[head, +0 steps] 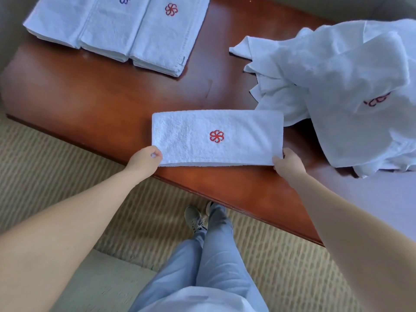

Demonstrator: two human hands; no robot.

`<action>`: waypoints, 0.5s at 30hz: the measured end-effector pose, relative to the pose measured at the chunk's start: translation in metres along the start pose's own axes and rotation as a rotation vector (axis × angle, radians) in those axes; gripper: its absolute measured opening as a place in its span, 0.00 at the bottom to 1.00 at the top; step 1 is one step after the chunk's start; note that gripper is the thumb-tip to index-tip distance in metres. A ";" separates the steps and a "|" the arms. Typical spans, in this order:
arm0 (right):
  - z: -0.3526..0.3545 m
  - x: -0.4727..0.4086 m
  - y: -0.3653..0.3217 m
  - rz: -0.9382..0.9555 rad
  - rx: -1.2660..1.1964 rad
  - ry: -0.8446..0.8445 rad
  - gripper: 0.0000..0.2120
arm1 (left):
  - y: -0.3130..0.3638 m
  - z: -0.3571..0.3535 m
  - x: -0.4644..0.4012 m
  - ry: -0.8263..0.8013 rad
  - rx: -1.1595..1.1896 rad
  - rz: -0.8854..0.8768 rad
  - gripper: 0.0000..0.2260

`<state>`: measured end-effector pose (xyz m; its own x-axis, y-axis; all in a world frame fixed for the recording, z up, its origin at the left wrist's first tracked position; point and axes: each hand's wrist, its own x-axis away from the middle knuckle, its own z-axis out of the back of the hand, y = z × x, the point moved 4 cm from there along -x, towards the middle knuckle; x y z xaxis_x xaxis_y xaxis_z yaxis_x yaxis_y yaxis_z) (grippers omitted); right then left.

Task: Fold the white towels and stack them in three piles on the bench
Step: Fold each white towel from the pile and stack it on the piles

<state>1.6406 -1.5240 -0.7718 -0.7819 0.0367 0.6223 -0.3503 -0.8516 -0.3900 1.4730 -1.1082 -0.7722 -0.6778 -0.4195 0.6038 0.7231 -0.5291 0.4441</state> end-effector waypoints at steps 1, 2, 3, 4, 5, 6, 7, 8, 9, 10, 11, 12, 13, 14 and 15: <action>-0.002 -0.001 -0.001 0.011 0.035 0.005 0.06 | 0.002 -0.004 -0.001 0.000 -0.078 -0.032 0.08; -0.002 -0.002 -0.003 0.014 0.069 0.009 0.05 | 0.004 -0.006 -0.001 -0.005 -0.147 -0.052 0.08; 0.000 -0.001 -0.004 0.002 0.096 0.016 0.04 | 0.007 -0.007 -0.001 -0.009 -0.207 -0.052 0.09; 0.002 0.002 -0.007 -0.030 0.114 0.021 0.05 | 0.010 -0.007 0.001 -0.017 -0.258 -0.033 0.09; 0.005 0.006 -0.010 -0.078 0.117 0.031 0.08 | 0.014 -0.005 0.003 -0.021 -0.301 -0.003 0.10; 0.008 0.010 -0.014 -0.124 0.114 0.067 0.13 | 0.019 -0.002 0.007 -0.005 -0.337 0.028 0.09; 0.012 0.014 -0.021 -0.137 0.129 0.145 0.19 | 0.026 0.003 0.009 0.034 -0.360 0.044 0.07; 0.014 0.018 -0.031 -0.094 0.161 0.239 0.24 | 0.036 0.007 0.011 0.089 -0.370 0.030 0.05; 0.012 0.022 -0.046 0.010 0.195 0.320 0.27 | 0.048 0.010 0.010 0.142 -0.371 -0.016 0.04; 0.007 0.024 -0.064 0.154 0.220 0.356 0.28 | 0.061 0.010 0.008 0.181 -0.370 -0.090 0.03; -0.003 0.025 -0.084 0.303 0.236 0.346 0.26 | 0.076 0.007 0.003 0.207 -0.372 -0.178 0.06; -0.015 0.025 -0.102 0.428 0.251 0.309 0.25 | 0.092 0.001 -0.003 0.217 -0.380 -0.265 0.11; -0.030 0.021 -0.117 0.518 0.272 0.266 0.24 | 0.108 -0.007 -0.010 0.219 -0.391 -0.335 0.16; -0.046 0.016 -0.128 0.577 0.306 0.223 0.25 | 0.121 -0.017 -0.019 0.214 -0.407 -0.386 0.21; -0.062 0.009 -0.134 0.613 0.352 0.189 0.25 | 0.130 -0.028 -0.028 0.201 -0.433 -0.420 0.24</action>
<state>1.6490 -1.3771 -0.7556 -0.8712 -0.4378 0.2222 0.3402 -0.8646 -0.3697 1.5823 -1.1861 -0.7502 -0.9341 -0.2196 0.2814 0.2994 -0.9113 0.2825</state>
